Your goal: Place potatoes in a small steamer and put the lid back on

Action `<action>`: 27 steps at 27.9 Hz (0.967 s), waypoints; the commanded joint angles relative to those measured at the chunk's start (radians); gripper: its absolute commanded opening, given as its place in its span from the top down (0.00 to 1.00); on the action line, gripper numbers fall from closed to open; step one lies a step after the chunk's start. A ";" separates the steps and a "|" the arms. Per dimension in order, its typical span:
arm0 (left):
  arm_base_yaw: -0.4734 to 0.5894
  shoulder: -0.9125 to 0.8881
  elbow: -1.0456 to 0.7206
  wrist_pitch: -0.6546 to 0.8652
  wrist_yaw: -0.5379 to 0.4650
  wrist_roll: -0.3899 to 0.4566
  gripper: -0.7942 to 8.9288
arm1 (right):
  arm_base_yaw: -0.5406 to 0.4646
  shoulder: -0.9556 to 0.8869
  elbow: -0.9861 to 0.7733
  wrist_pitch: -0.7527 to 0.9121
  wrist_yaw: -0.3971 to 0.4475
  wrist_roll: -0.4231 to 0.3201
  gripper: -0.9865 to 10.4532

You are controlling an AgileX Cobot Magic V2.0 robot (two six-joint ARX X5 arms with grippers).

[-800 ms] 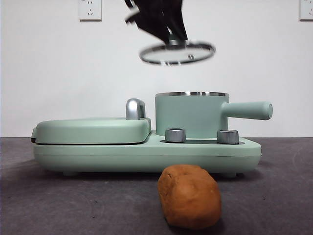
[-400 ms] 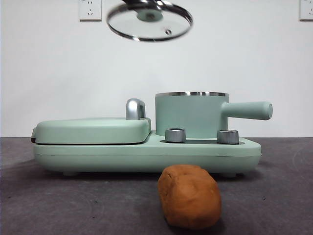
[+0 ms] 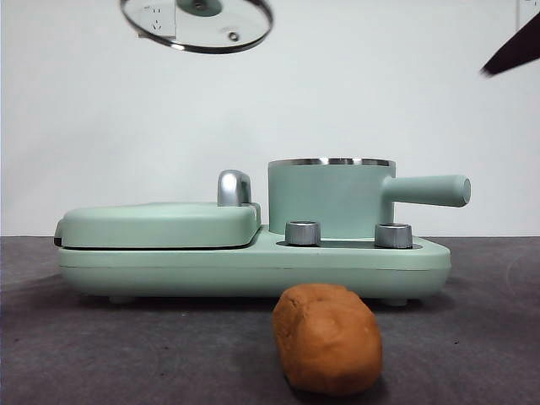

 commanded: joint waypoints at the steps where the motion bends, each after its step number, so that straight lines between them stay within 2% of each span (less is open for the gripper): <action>1: 0.029 -0.022 0.029 0.013 0.001 0.002 0.90 | 0.103 0.079 0.023 0.041 0.061 0.082 0.52; 7: 0.099 -0.029 0.029 0.000 0.001 -0.007 0.90 | 0.254 0.266 0.057 0.090 0.167 0.148 0.52; 12: 0.150 -0.029 0.029 0.002 0.001 -0.020 0.90 | 0.315 0.423 0.117 0.066 0.211 0.166 0.52; 19: 0.196 -0.029 0.029 0.005 0.001 -0.024 0.90 | 0.356 0.637 0.224 -0.074 0.292 0.170 0.52; 27: 0.202 -0.029 0.029 0.006 0.001 -0.024 0.90 | 0.362 0.829 0.238 -0.050 0.279 0.166 0.52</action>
